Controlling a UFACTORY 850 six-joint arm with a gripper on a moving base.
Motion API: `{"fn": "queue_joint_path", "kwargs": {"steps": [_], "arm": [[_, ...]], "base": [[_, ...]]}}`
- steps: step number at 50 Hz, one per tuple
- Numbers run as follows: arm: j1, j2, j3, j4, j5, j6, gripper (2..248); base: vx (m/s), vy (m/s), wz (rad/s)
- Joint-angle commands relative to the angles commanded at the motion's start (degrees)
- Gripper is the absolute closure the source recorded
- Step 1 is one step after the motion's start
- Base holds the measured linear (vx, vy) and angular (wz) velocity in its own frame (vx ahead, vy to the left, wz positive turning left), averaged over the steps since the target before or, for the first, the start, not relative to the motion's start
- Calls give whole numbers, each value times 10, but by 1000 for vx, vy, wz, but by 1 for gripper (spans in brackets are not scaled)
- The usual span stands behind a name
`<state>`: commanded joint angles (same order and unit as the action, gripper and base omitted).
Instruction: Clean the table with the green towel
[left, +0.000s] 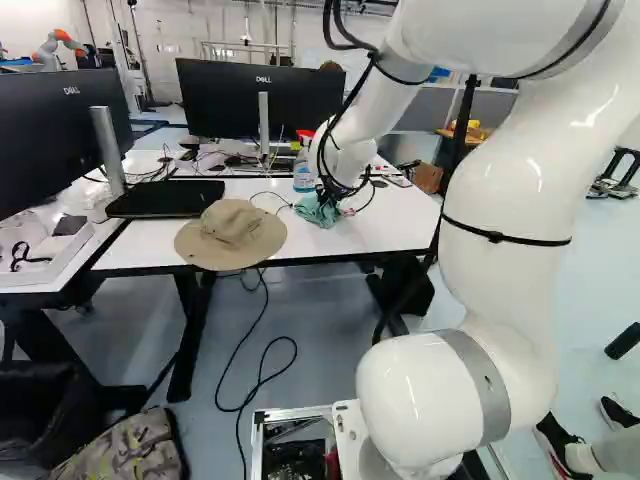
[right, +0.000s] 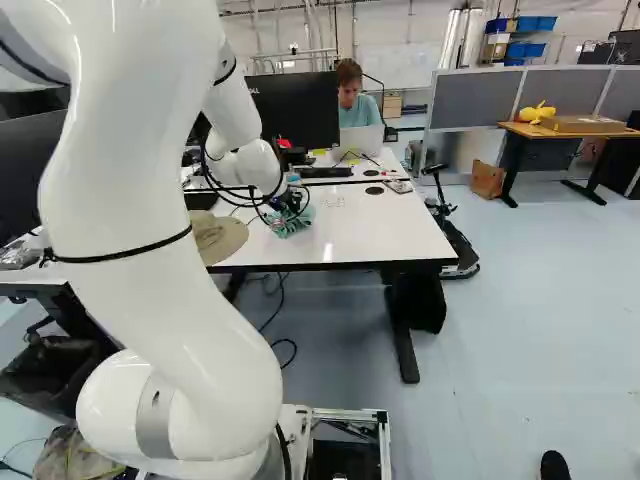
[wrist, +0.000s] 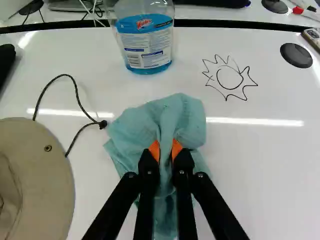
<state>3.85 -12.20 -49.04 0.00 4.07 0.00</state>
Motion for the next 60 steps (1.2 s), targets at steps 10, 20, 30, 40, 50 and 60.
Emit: {"fn": "queue_joint_path", "kwargs": {"steps": [10, 20, 30, 40, 50, 60], "arm": [[3, 19, 8, 0, 0, 0, 204], [17, 35, 26, 0, 0, 0, 204], [25, 59, 52, 0, 0, 0, 204], [32, 86, 81, 0, 0, 0, 204], [39, 114, 110, 0, 0, 0, 204], [47, 142, 139, 0, 0, 0, 204]], "base": [[0, 0, 0], [0, 0, 0], [0, 0, 0], [0, 0, 0], [0, 0, 0], [0, 0, 0]]}}
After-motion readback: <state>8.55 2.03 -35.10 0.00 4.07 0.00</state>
